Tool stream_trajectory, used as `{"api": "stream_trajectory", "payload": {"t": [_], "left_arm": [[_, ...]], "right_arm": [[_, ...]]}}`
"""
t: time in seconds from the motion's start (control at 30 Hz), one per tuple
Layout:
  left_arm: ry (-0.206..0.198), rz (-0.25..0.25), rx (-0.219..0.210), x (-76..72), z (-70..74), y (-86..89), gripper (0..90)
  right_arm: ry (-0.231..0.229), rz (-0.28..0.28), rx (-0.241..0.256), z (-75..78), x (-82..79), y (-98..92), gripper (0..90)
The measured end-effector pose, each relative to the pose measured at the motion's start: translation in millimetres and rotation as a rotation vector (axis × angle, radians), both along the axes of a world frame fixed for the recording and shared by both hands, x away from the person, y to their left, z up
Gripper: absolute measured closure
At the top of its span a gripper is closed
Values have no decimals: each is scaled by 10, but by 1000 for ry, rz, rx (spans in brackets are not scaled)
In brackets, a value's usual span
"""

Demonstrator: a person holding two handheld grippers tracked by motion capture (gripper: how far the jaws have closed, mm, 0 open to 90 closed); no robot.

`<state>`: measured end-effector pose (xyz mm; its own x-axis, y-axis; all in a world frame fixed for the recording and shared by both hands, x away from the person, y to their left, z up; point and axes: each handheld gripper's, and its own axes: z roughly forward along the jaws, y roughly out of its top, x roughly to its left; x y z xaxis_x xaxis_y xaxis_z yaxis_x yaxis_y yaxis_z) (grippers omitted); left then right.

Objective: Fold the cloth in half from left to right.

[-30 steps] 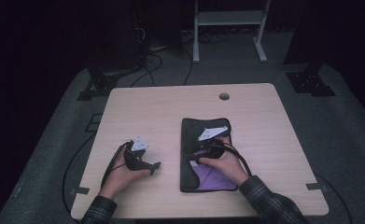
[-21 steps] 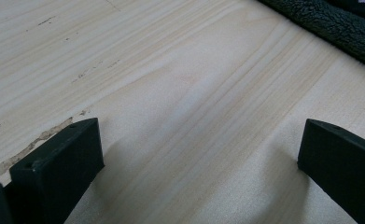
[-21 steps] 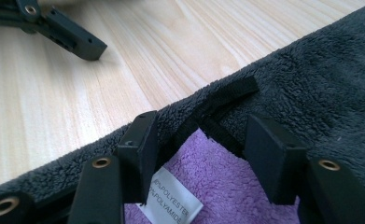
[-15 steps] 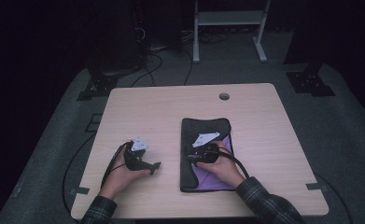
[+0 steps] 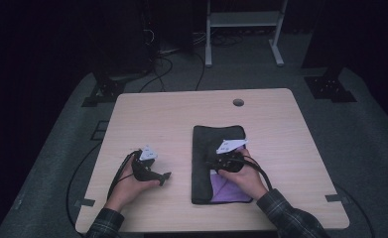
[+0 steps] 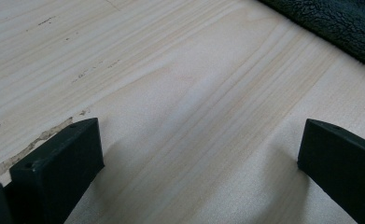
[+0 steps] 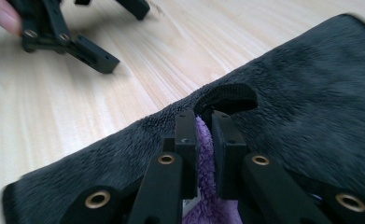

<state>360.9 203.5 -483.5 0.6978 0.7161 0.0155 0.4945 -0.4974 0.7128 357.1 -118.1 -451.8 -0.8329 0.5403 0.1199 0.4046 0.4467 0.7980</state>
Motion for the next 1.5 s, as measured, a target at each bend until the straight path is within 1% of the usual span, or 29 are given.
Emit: {"api": "stream_trajectory", "payload": {"t": [0.1, 0.27, 0.33, 0.4, 0.5, 0.67, 0.83, 0.9, 0.97, 1.1, 1.17, 1.23, 1.33, 1.4, 1.43, 1.5], "left_arm": [[0, 0, 0, 0, 0, 0, 0], [0, 0, 0, 0, 0, 0, 0], [-1, 2, -3, -1, -2, -2, 0], [-1, 3, -5, -1, -2, -3, 0], [-3, 2, -4, 1, -2, -2, 0], [-2, 5, -6, -3, -3, -4, 0], [-2, 5, -5, -4, -2, -4, 0], [-1, 5, -4, -5, -2, -4, 0], [-2, 6, -4, -6, -2, -4, 0], [-3, 7, -5, -9, -3, -5, 0], [-4, 7, -3, -10, -2, -3, 0], [-3, 8, -2, -14, 0, -3, 0], [-4, 7, -1, -17, 0, -3, 0], [-4, 7, -2, -17, 0, -3, 0], [-4, 8, -2, -18, 0, -3, 0], [-4, 8, -2, -18, 0, -3, 0]], "right_arm": [[-6, -16, 32, 56, -98, -153, 815], [-13, -43, 57, 99, -247, -367, 815], [-10, -54, 65, 97, -313, -447, 814], [0, -64, 77, 89, -376, -524, 813], [17, -82, 83, 62, -486, -632, 810], [23, -107, 62, -11, -639, -769, 798], [32, -136, 8, -94, -782, -911, 774], [43, -145, 1, -111, -828, -958, 764], [45, -156, -18, -120, -890, -1021, 755], [35, -173, 6, -93, -993, -1162, 708], [19, -186, 33, -64, -1050, -1273, 680], [1, -211, 58, -32, -1090, -1389, 664], [-15, -254, 77, -10, -1108, -1540, 651], [-23, -278, 65, -15, -1075, -1617, 643], [-22, -284, 63, -19, -1056, -1629, 638], [-36, -286, 44, -26, -973, -1640, 620]]}}
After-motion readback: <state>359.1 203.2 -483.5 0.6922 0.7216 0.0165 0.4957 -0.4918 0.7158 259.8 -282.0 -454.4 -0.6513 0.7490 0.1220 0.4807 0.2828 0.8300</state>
